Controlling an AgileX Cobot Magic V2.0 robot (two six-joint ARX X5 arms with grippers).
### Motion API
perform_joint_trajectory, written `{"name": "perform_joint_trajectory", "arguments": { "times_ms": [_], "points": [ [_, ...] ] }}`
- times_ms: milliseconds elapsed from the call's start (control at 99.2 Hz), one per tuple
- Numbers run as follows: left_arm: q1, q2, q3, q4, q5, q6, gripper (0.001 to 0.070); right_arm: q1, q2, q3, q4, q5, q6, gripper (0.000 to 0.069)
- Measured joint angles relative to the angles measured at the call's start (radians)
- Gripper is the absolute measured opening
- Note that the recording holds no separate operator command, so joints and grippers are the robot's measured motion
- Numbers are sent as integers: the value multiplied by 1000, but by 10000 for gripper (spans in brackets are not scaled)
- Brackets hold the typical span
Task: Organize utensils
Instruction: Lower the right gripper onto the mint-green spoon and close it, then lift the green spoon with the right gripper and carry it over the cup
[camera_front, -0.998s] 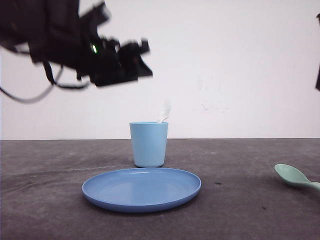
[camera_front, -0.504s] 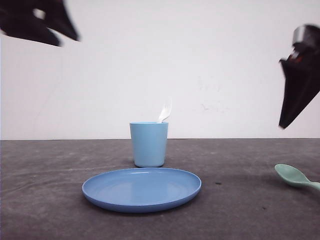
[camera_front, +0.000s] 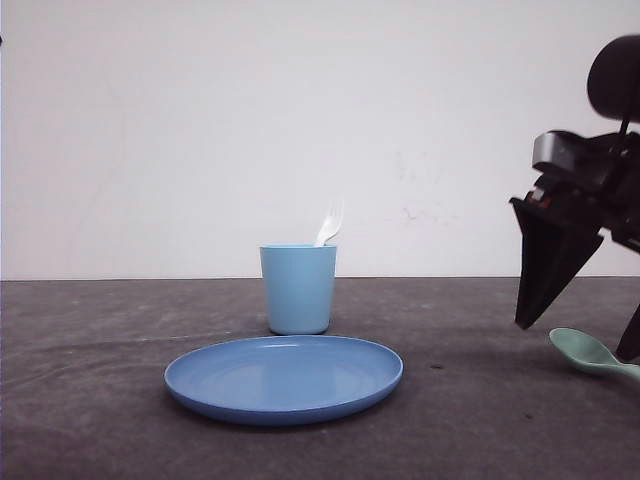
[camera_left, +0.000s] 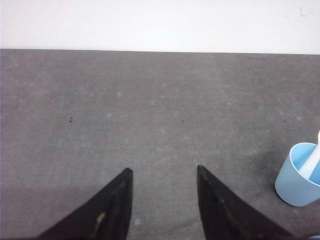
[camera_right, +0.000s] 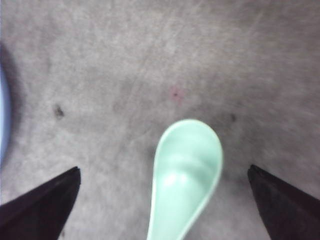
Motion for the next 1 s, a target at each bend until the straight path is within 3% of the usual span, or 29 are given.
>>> {"name": "perform_joint_trajectory", "arguments": {
  "times_ms": [202,403,605,998],
  "points": [
    [0,-5,0,-32,0,0,233,31,30,3,37,5,0,502],
    [0,-5,0,-52,0,0,233,50,37,3,31,69,3,237],
    [0,-5,0,-52,0,0,233,56,37,3,27,112,8,50],
    [0,-5,0,-52,0,0,233,68,10,12,77,54,14,27]
  ]
}}
